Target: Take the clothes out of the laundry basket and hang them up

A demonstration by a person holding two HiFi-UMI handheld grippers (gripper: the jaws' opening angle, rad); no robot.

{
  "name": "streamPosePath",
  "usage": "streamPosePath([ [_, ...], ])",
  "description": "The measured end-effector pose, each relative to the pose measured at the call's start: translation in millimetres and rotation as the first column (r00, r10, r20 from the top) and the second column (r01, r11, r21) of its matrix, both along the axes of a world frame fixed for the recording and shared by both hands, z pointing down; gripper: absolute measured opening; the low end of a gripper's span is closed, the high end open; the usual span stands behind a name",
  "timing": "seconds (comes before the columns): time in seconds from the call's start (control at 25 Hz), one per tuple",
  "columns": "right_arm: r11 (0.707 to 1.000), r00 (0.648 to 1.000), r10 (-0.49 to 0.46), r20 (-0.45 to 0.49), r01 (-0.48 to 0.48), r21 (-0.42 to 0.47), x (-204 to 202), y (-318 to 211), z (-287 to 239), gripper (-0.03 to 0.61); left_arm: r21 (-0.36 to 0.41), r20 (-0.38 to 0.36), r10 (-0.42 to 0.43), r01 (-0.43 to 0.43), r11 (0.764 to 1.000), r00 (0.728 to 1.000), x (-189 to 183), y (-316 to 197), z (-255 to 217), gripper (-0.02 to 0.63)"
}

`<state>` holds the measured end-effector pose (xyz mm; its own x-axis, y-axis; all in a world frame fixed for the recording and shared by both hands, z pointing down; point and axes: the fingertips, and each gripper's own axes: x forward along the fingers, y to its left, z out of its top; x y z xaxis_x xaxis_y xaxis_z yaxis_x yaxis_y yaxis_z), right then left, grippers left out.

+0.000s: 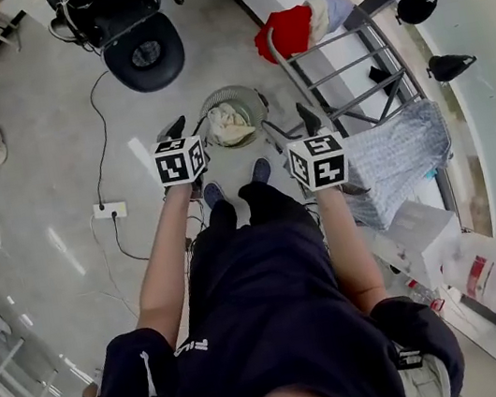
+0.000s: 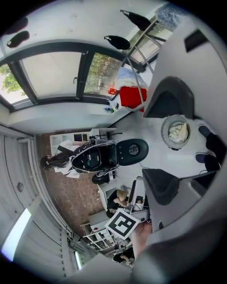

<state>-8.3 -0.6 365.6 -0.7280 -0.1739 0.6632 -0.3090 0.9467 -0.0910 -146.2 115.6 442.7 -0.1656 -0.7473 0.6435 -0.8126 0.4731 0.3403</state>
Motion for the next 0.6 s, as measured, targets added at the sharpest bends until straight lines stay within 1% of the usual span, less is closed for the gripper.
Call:
streamPosePath([
  [0.08, 0.998, 0.999, -0.032, -0.028, 0.030, -0.047, -12, 3, 27, 0.354, -0.012, 0.001, -0.012, 0.012, 1.000, 1.000, -1, 0, 11, 0.230],
  [0.12, 0.996, 0.998, -0.047, -0.040, 0.044, -0.084, -17, 4, 43, 0.354, -0.018, 0.007, -0.019, 0.019, 1.000, 1.000, -1, -2, 17, 0.230],
  [0.2, 0.982, 0.996, -0.074, -0.056, 0.063, -0.175, -25, 7, 75, 0.354, -0.039, 0.026, -0.036, 0.037, 0.999, 0.999, -1, -5, 32, 0.230],
  [0.24, 0.976, 0.995, -0.081, -0.064, 0.066, -0.208, -28, 6, 91, 0.354, -0.050, 0.039, -0.043, 0.044, 0.998, 0.998, 0, -6, 41, 0.230],
  [0.32, 0.971, 0.992, -0.083, -0.095, 0.060, -0.230, -31, 1, 127, 0.353, -0.071, 0.053, -0.046, 0.049, 0.996, 0.998, 4, -6, 63, 0.230],
  [0.4, 0.964, 0.988, -0.068, -0.137, 0.030, -0.263, -27, -4, 168, 0.353, -0.101, 0.029, -0.047, 0.050, 0.994, 0.998, 13, -3, 93, 0.230],
  [0.52, 0.939, 0.981, -0.048, -0.186, -0.019, -0.343, -21, -6, 231, 0.353, -0.144, -0.026, -0.059, 0.055, 0.988, 0.998, 23, -3, 140, 0.230],
  [0.6, 0.937, 0.974, -0.064, -0.217, -0.016, -0.348, -20, -9, 270, 0.350, -0.159, -0.035, -0.051, 0.045, 0.986, 0.998, 26, -9, 168, 0.230],
])
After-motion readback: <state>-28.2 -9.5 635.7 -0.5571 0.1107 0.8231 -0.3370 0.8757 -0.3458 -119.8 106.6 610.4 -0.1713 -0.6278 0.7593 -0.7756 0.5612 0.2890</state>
